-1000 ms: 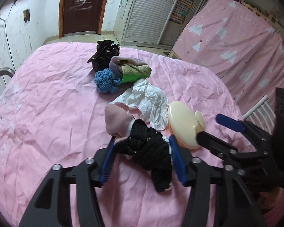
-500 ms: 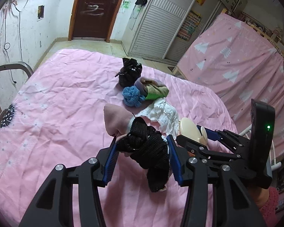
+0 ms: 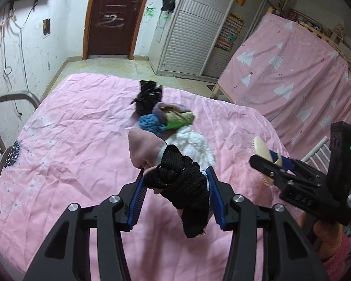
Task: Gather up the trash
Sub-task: 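Grasp the black knit item with left gripper while right gripper grasps cream round brush, then carry black knit item and cream brush over the yellow bin and release both, then move both tools back over the bed toward the remaining cloth pile, then grasp the blue yarn ball with left gripper while right gripper grasps purple-green cloth bundle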
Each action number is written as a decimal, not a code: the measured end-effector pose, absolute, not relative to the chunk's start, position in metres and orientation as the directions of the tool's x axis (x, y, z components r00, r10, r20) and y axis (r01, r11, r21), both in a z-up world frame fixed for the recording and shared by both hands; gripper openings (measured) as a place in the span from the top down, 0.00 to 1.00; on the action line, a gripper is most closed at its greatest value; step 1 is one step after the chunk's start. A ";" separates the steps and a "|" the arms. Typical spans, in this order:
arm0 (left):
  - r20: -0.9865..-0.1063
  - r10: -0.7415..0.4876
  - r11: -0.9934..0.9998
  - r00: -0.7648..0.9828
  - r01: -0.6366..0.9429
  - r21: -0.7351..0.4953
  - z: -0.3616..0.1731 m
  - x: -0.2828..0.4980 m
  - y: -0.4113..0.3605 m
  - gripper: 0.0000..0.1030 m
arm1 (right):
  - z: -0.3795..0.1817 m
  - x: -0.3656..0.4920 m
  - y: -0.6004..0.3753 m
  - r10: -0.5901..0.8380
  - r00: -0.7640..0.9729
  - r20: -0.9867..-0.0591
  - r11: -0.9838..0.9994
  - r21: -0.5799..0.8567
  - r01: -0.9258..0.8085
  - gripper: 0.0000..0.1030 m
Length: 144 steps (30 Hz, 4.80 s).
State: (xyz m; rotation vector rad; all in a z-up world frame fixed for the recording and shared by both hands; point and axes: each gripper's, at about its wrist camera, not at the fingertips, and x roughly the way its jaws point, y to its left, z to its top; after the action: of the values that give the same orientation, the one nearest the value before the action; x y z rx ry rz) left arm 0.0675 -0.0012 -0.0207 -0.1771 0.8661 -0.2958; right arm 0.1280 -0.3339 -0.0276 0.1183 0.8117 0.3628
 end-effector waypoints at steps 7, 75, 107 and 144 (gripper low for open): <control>-0.727 -0.334 0.942 0.600 0.248 -0.228 -0.015 0.064 -0.041 0.61 | -0.022 0.110 -0.387 0.329 0.685 -0.650 0.942 0.274 -0.193 0.41; -0.729 -0.500 0.786 0.467 0.598 -0.156 -0.022 0.038 -0.302 0.31 | -0.067 0.008 -0.625 0.052 0.801 -0.596 0.859 0.435 0.269 0.32; -0.716 -0.215 0.973 0.664 0.210 -0.097 -0.023 0.116 -0.056 0.31 | -0.030 0.135 -0.404 0.308 0.687 -0.658 0.946 0.286 -0.151 0.21; -0.780 -0.233 0.971 0.581 0.091 -0.222 -0.052 0.173 0.003 0.84 | -0.024 0.233 -0.270 0.471 0.532 -0.703 0.876 0.301 -0.378 0.21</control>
State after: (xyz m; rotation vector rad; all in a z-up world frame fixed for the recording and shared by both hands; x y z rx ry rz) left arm 0.1734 0.0031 -0.0519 -0.1647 0.9331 -0.1905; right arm 0.2329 -0.2697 -0.0236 0.1167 0.8734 0.5076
